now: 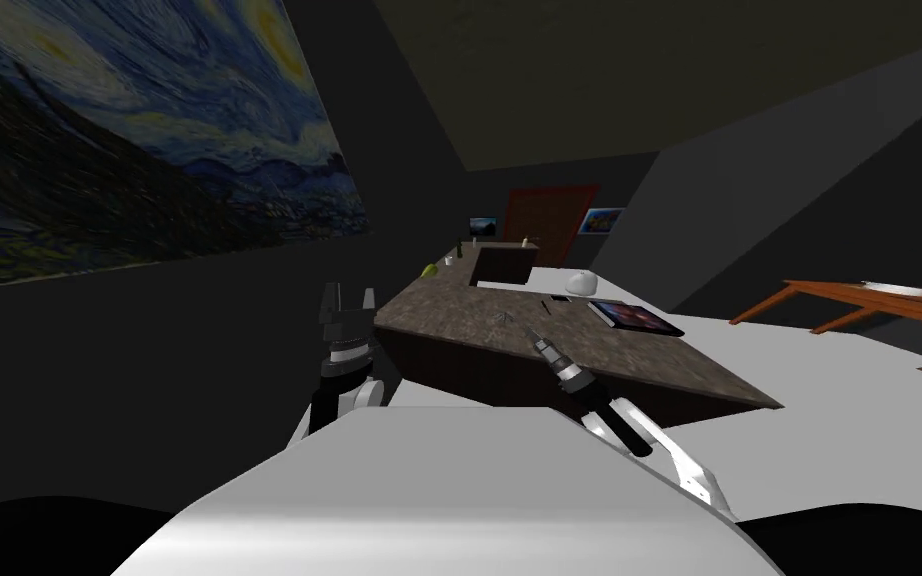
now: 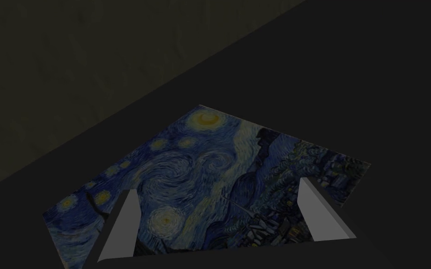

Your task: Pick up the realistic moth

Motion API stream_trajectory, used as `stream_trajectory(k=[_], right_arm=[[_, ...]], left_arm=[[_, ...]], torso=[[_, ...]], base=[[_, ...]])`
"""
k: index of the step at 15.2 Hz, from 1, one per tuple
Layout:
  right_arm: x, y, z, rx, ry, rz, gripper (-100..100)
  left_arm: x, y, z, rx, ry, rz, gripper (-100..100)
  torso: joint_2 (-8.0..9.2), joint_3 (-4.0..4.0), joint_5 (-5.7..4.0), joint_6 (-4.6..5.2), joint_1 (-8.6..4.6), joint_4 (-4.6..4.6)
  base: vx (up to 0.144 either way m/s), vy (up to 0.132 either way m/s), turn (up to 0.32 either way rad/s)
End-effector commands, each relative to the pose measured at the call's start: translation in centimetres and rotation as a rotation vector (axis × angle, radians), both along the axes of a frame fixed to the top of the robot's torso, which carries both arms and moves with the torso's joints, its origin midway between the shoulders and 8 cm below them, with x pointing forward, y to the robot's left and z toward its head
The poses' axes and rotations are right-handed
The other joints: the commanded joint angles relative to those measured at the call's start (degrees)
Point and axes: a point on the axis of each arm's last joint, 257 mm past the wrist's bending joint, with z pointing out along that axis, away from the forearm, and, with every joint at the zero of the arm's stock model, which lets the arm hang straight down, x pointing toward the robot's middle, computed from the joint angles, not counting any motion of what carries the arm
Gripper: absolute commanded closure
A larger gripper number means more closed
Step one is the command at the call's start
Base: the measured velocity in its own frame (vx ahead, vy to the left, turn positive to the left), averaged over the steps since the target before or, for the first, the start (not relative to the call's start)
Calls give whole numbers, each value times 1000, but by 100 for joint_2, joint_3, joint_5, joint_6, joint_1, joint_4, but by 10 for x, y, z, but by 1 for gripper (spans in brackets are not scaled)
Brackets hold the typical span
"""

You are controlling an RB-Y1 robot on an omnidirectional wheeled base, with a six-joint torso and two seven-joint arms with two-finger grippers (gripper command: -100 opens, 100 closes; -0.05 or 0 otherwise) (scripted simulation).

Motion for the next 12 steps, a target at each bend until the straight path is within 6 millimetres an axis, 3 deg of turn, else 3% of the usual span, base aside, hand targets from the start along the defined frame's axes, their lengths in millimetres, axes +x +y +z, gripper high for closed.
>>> stream_trajectory(k=[1,2,3,9,11,12], right_arm=[[-3,-5,-9,-38,19,9,-100],[-6,-14,-28,-99,53,17,-100],[-6,-15,-28,-111,56,23,-100],[-18,-51,-75,-321,156,62,-100],[-18,-57,-78,-339,166,64,-100],[-24,-72,-93,-402,201,71,-100]], left_arm=[[0,0,0,0,0,0,0],[0,0,0,0,0,0,0],[0,0,0,0,0,0,0],[0,0,0,0,0,0,0],[0,0,0,0,0,0,0],[0,0,0,0,0,0,0]], torso=[[0,0,0,0,0,0],[-1,0,-1,4,-4,0],[-2,-1,-1,0,-5,0],[-5,-3,0,4,-4,-1],[-4,-3,-1,1,-5,-1],[-3,-2,-1,4,-8,-1]], base=[[6,39,86],[9,47,175],[9,51,187],[10,56,202],[11,39,133],[12,49,152]])
